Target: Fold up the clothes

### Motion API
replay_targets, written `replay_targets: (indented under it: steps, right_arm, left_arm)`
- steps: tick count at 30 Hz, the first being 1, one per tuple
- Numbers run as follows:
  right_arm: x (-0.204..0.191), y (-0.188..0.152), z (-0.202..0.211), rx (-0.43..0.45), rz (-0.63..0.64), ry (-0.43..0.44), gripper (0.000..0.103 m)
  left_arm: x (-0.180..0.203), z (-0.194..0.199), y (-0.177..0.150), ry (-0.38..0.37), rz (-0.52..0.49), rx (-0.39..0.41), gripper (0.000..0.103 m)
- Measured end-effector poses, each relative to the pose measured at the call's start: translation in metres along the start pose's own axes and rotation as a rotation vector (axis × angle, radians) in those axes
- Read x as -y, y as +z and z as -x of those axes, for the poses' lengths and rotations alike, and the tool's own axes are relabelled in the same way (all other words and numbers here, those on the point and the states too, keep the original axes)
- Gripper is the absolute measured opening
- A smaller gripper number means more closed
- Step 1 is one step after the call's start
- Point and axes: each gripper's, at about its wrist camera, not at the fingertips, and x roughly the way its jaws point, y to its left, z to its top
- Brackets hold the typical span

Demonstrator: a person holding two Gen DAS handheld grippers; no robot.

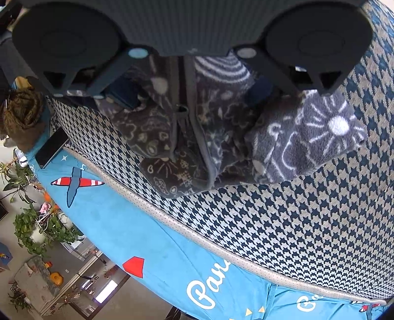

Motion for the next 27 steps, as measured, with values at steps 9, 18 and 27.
replay_targets:
  steps: [9,18,27]
  right_arm:
    - [-0.012,0.004,0.017,0.093,0.116,-0.095,0.023]
    - [0.000,0.018,0.034,0.240,0.081,-0.289,0.020]
    - [0.052,0.043,0.026,0.304,-0.086,-0.529,0.019]
  left_arm:
    - [-0.005,0.011,0.007,-0.006,0.038,0.050,0.097]
    - [0.017,0.015,0.022,-0.014,-0.022,0.149,0.098]
    - [0.040,0.017,0.060,0.057,-0.109,0.358,0.101]
